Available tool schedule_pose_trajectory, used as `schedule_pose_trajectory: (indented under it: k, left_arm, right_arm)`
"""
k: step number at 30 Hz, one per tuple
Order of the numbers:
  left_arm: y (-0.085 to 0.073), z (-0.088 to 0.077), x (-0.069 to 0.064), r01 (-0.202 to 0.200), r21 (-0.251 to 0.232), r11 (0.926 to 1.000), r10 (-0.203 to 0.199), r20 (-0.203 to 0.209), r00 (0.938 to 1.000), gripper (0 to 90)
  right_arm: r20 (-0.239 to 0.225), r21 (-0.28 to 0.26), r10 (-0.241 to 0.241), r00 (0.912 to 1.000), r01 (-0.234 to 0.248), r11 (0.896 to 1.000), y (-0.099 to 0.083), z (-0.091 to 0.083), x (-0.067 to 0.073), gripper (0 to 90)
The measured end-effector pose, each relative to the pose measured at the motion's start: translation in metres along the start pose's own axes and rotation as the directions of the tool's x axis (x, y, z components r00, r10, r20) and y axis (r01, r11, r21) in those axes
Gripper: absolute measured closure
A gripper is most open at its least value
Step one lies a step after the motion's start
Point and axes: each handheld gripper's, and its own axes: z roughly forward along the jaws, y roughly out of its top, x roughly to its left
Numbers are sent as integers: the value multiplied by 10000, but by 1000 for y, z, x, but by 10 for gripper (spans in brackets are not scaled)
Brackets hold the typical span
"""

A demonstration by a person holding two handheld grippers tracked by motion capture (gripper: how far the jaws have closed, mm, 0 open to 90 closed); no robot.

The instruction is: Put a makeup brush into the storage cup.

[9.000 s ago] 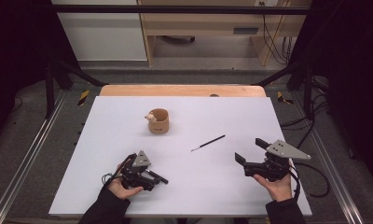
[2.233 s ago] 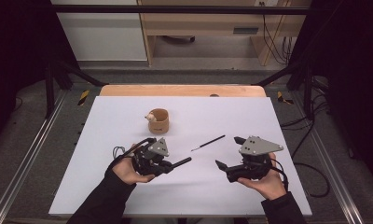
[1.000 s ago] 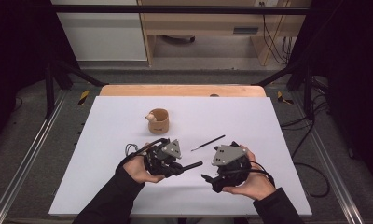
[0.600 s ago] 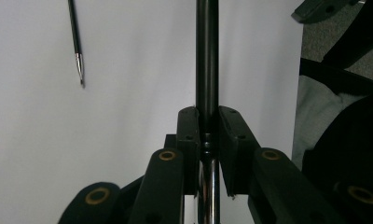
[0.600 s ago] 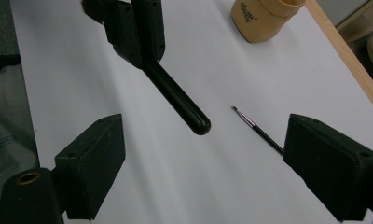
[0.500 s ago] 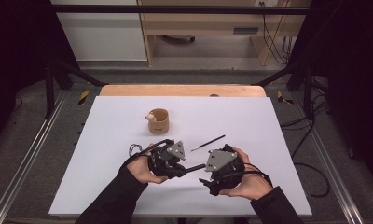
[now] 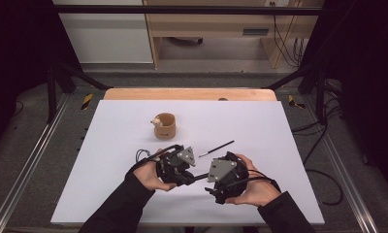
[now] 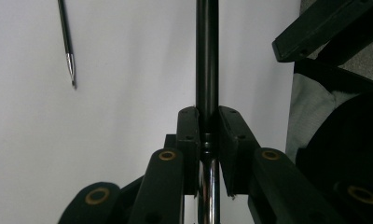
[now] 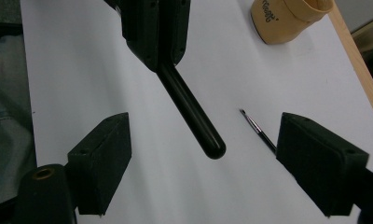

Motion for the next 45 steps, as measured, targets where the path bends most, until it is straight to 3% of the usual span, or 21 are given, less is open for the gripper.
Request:
schedule_pose_trajectory:
  k: [10,18,23,28,30,45]
  left_arm:
    - [2,1,0,134,68,9999,-135,139,9998,784]
    - [4,2,0,139,238,9996,-145,252,9996,784]
    - [4,3,-2,215,395,9990,-228,327,9992,784]
    - [4,4,-2,307,332,9990,-320,397,9987,784]
    - [6,3,-2,278,511,9983,-299,397,9988,784]
    - [9,3,-6,242,526,9983,-269,509,9983,784]
  right_arm:
    - [-36,147,-623,9981,624,9979,3,7,5,271]
    - [-14,47,-1348,9909,1348,9909,4,10,7,342]
    - [-133,137,-1552,9878,1553,9878,5,13,10,389]
    - [-149,180,-2153,9764,2156,9763,6,16,11,460]
    - [-183,181,-2262,9739,2266,9738,6,17,12,490]
    - [-153,290,-2986,9543,2989,9538,6,21,15,651]
